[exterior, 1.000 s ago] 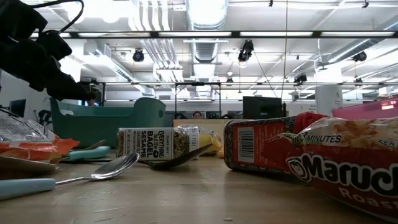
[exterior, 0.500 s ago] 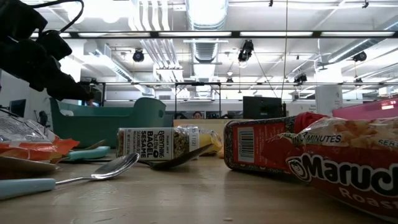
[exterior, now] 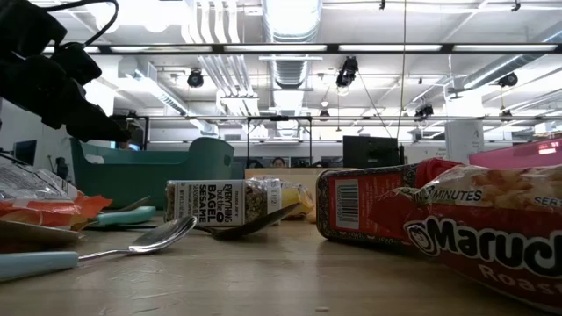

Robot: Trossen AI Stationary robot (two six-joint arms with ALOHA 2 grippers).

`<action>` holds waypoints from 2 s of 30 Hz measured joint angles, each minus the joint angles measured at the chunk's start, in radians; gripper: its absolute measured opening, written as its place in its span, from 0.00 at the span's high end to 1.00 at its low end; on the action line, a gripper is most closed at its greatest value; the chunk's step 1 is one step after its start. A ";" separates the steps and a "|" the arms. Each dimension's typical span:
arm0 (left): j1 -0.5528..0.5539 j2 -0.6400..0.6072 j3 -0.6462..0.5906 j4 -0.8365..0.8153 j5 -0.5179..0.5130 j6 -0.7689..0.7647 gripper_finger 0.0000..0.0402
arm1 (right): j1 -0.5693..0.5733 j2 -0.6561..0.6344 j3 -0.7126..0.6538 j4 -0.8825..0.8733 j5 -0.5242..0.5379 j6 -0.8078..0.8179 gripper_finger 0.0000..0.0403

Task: Pick & Place Food Item
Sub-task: Put the red noodle pack into the pink bin

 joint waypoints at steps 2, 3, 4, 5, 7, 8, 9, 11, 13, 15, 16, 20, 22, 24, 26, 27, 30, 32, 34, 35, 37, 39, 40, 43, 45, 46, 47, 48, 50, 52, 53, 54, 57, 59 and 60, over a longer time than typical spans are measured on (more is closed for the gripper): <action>0.000 0.000 0.000 0.000 0.000 0.000 0.35 | -0.022 0.000 0.000 0.002 -0.032 0.007 0.39; 0.000 0.000 0.000 0.000 0.000 0.000 0.35 | -0.034 0.000 -0.001 0.005 -0.053 0.012 0.39; 0.000 0.000 0.000 0.000 0.000 0.000 0.35 | -0.045 0.000 -0.001 0.012 -0.073 0.012 0.39; 0.000 0.000 0.000 0.000 0.000 0.000 0.35 | -0.057 0.000 -0.001 0.017 -0.094 0.009 0.39; 0.000 0.000 0.000 0.000 0.000 0.000 0.35 | -0.080 0.000 -0.001 0.028 -0.135 -0.009 0.39; 0.000 0.000 0.000 0.000 0.000 0.000 0.35 | -0.090 0.000 -0.001 0.031 -0.154 -0.015 0.39; 0.000 0.000 0.000 0.000 0.000 0.000 0.35 | -0.100 0.000 -0.001 0.031 -0.172 -0.016 0.39; 0.000 0.000 0.000 0.000 0.000 0.000 0.35 | -0.122 0.007 -0.002 0.031 -0.212 -0.014 0.39; 0.000 0.000 0.000 0.000 0.000 0.000 0.35 | -0.137 0.014 -0.003 0.028 -0.252 -0.011 0.39; 0.000 0.000 0.000 0.000 0.000 0.000 0.35 | -0.152 0.024 -0.003 0.029 -0.291 -0.012 0.39; 0.000 0.000 0.000 0.000 0.000 0.000 0.35 | -0.157 0.027 -0.003 0.030 -0.304 -0.011 0.39; 0.000 0.000 0.000 0.000 0.000 0.000 0.35 | -0.168 0.031 -0.004 0.030 -0.316 -0.027 0.39; 0.000 0.000 0.000 0.000 0.000 0.000 0.35 | -0.171 0.034 -0.003 0.030 -0.318 -0.026 0.39; 0.000 0.000 0.000 0.000 0.000 0.000 0.35 | -0.188 0.037 -0.003 0.030 -0.348 -0.034 0.39; 0.000 0.000 0.000 0.000 0.000 0.000 0.35 | -0.212 0.044 -0.003 0.027 -0.403 -0.028 0.39; 0.000 0.000 0.000 0.000 0.000 0.000 0.35 | -0.222 0.049 -0.003 0.022 -0.429 -0.022 0.39; 0.000 0.000 0.000 0.000 0.000 0.000 0.35 | -0.251 0.063 -0.003 0.003 -0.475 -0.024 0.39; 0.000 0.000 0.000 0.000 0.000 0.000 0.35 | -0.254 0.064 0.001 -0.014 -0.475 -0.025 0.39; 0.000 0.000 0.000 0.000 0.000 0.000 0.35 | -0.255 0.064 0.007 -0.006 -0.475 -0.022 0.39; 0.000 0.000 0.000 0.000 0.000 0.000 0.35 | -0.254 0.064 0.011 -0.013 -0.476 -0.023 0.39; 0.000 0.000 0.000 0.000 0.000 0.000 0.35 | -0.254 0.065 0.022 -0.025 -0.478 -0.023 0.39; 0.000 0.000 0.000 0.000 0.000 0.000 0.35 | -0.256 0.069 0.031 -0.029 -0.477 -0.004 0.39; 0.000 0.000 0.000 0.000 0.000 0.000 0.35 | -0.258 0.074 0.034 -0.034 -0.477 0.004 0.39; 0.000 0.000 0.000 0.000 0.000 0.000 0.35 | -0.262 0.101 0.042 -0.038 -0.483 0.016 0.39; 0.000 0.000 0.000 0.000 0.000 0.000 0.35 | -0.262 0.128 0.054 -0.058 -0.503 0.015 0.39; 0.000 0.000 0.000 0.000 0.000 0.000 0.35 | -0.264 0.144 0.062 -0.071 -0.516 0.014 0.39; 0.000 0.000 0.000 0.000 0.000 0.000 0.35 | -0.264 0.161 0.071 -0.088 -0.525 0.007 0.39; 0.000 0.000 0.000 0.000 0.000 0.000 0.35 | -0.264 0.178 0.081 -0.105 -0.530 -0.001 0.39; 0.000 0.000 0.000 0.000 0.000 0.000 0.35 | -0.264 0.210 0.114 -0.143 -0.535 -0.019 0.39; 0.000 0.000 0.000 0.000 0.000 0.000 0.35 | -0.264 0.235 0.152 -0.188 -0.537 -0.049 0.39; 0.000 0.000 0.000 0.000 0.000 0.000 0.35 | -0.265 0.249 0.168 -0.207 -0.537 -0.063 0.39; 0.000 0.000 0.000 0.000 0.000 0.000 0.35 | -0.266 0.265 0.184 -0.221 -0.543 -0.079 0.39; 0.000 0.000 0.000 0.000 0.000 0.000 0.35 | -0.268 0.309 0.218 -0.249 -0.582 -0.123 0.39; 0.000 0.000 0.000 0.000 0.000 0.000 0.35 | -0.271 0.332 0.239 -0.247 -0.603 -0.139 0.39; 0.000 0.000 0.000 0.000 0.000 0.000 0.35 | -0.271 0.342 0.248 -0.253 -0.612 -0.144 0.39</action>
